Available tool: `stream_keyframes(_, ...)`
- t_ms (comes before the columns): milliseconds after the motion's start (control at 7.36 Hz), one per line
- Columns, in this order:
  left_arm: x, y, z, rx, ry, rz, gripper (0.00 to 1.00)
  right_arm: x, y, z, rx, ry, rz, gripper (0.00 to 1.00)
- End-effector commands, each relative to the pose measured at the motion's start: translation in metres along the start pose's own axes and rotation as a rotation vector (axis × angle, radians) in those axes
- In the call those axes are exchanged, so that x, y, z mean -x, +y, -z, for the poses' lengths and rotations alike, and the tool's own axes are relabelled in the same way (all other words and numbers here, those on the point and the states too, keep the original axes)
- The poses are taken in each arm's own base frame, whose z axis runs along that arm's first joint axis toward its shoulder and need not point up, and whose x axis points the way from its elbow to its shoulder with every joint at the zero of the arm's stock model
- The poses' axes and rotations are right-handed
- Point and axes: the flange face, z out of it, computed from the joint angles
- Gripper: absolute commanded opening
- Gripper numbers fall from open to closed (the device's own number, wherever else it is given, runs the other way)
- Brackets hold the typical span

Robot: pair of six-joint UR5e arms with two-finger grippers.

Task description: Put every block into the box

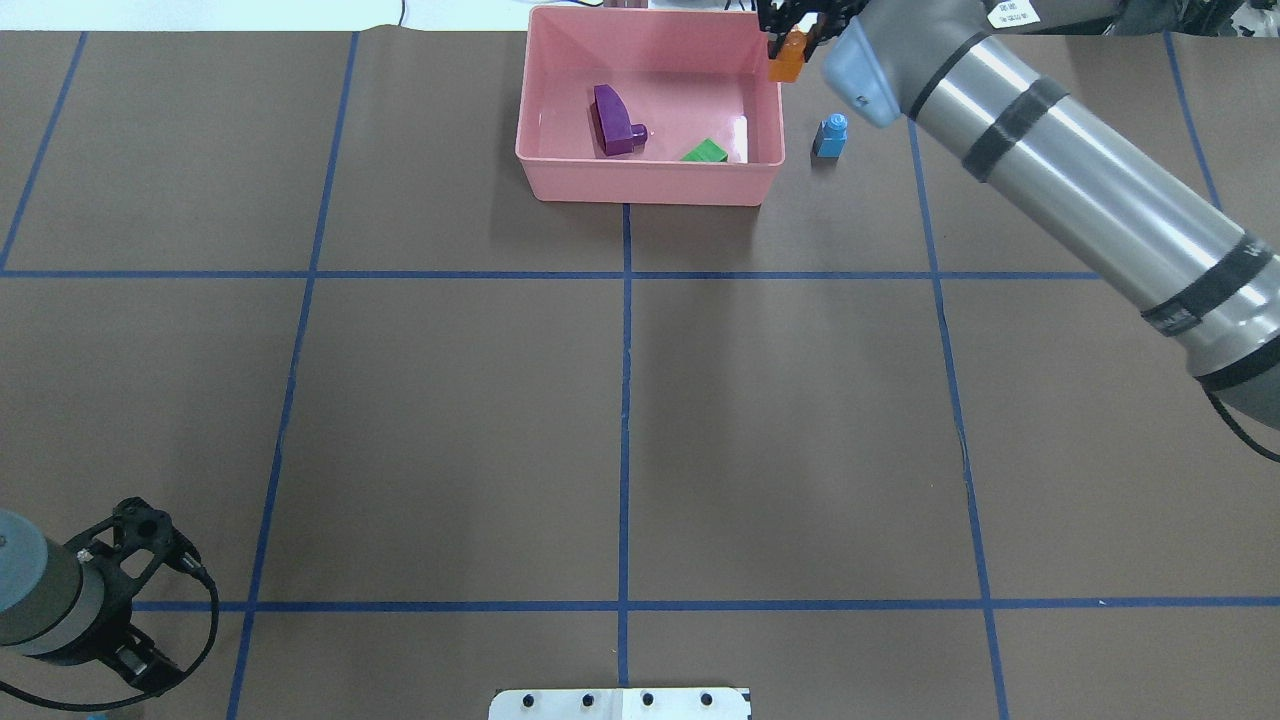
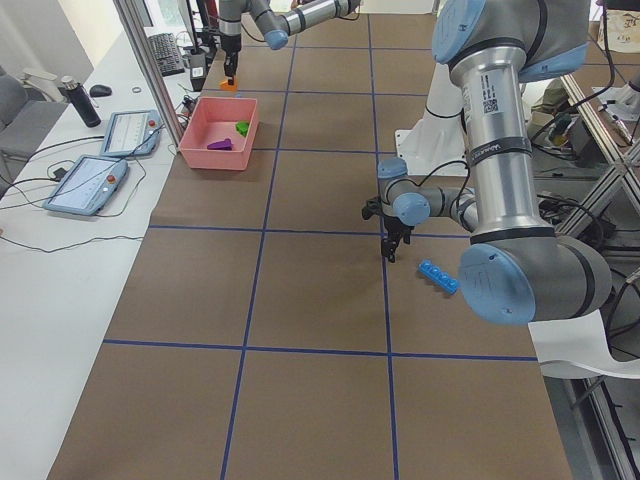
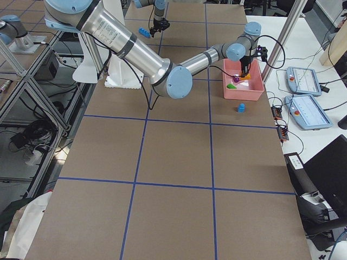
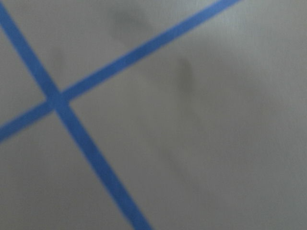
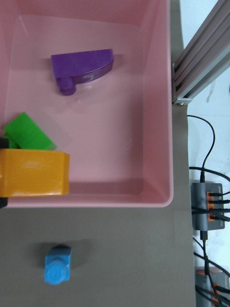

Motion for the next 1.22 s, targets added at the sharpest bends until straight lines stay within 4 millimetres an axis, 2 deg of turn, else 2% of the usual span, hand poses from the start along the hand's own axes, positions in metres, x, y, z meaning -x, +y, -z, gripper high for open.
stream_keyframes(0, -0.016, 0.029, -0.018, 0.078, -0.007, 0.002, 0.99, 0.045, 0.023, -0.053, -0.059, 0.012, -0.042, 0.0)
stream_keyframes(136, -0.033, 0.041, -0.029, 0.116, -0.004, 0.01, 0.99, 0.059, 0.028, -0.061, -0.081, 0.016, -0.066, 0.0)
stream_keyframes(272, -0.043, 0.049, -0.038, 0.132, -0.015, 0.018, 0.99, 0.063, 0.035, -0.074, -0.1, 0.029, -0.061, 0.0)
stream_keyframes(407, -0.053, 0.06, -0.056, 0.148, -0.048, 0.019, 0.99, 0.064, 0.037, -0.078, -0.098, 0.034, -0.06, 0.0)
stream_keyframes(543, -0.054, 0.061, -0.057, 0.144, -0.049, 0.017, 0.98, 0.065, 0.037, -0.077, -0.099, 0.032, -0.059, 0.99)
stream_keyframes(679, -0.053, 0.06, -0.058, 0.145, -0.051, 0.014, 0.93, 0.071, 0.036, -0.073, -0.102, 0.022, -0.054, 1.0)
stream_keyframes(815, -0.052, 0.059, -0.053, 0.137, -0.046, 0.011, 0.34, 0.073, 0.036, -0.069, -0.104, 0.017, -0.052, 1.0)
stream_keyframes(951, -0.045, 0.064, -0.043, 0.137, -0.044, 0.016, 0.0, 0.076, 0.035, -0.067, -0.106, 0.013, -0.049, 1.0)
stream_keyframes(1086, -0.044, 0.063, -0.038, 0.129, -0.038, 0.021, 0.0, 0.074, 0.035, -0.067, -0.107, 0.015, -0.05, 1.0)
